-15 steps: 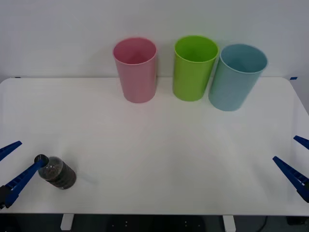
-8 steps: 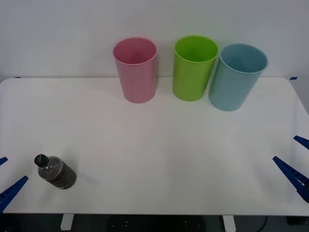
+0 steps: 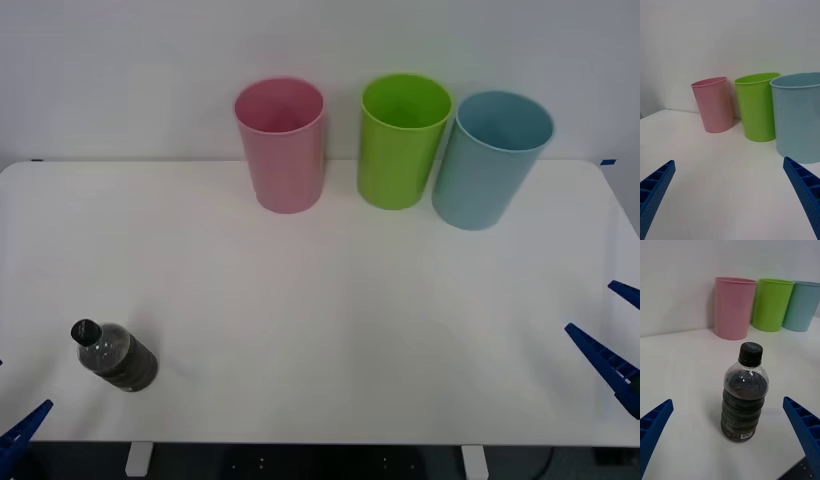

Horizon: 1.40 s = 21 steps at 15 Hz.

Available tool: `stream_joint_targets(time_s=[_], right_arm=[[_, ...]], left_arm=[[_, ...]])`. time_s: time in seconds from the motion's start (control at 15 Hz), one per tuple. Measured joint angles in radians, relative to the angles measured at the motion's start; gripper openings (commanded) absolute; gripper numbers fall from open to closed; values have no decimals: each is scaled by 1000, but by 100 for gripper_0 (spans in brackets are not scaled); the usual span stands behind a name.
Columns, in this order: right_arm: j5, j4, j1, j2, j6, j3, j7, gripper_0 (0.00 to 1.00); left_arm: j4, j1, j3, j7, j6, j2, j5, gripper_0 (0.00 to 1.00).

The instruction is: Grasp the object on the table and drop it into the matching bin: aluminum can to the light blue bin, PET bottle to the pink bin.

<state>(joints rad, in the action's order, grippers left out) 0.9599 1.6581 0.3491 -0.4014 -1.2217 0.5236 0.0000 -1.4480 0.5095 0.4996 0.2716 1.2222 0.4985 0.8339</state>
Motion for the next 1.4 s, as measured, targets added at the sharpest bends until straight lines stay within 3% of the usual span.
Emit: stream_joint_targets(time_s=[0.4, 1.4], right_arm=[[0, 0, 0, 0, 0, 0, 0, 100], [0, 0, 0, 0, 0, 0, 0, 100]], left_arm=[[35, 3, -47, 33, -28, 0, 47, 100], [300, -271, -193, 137, -31, -4, 78, 100]])
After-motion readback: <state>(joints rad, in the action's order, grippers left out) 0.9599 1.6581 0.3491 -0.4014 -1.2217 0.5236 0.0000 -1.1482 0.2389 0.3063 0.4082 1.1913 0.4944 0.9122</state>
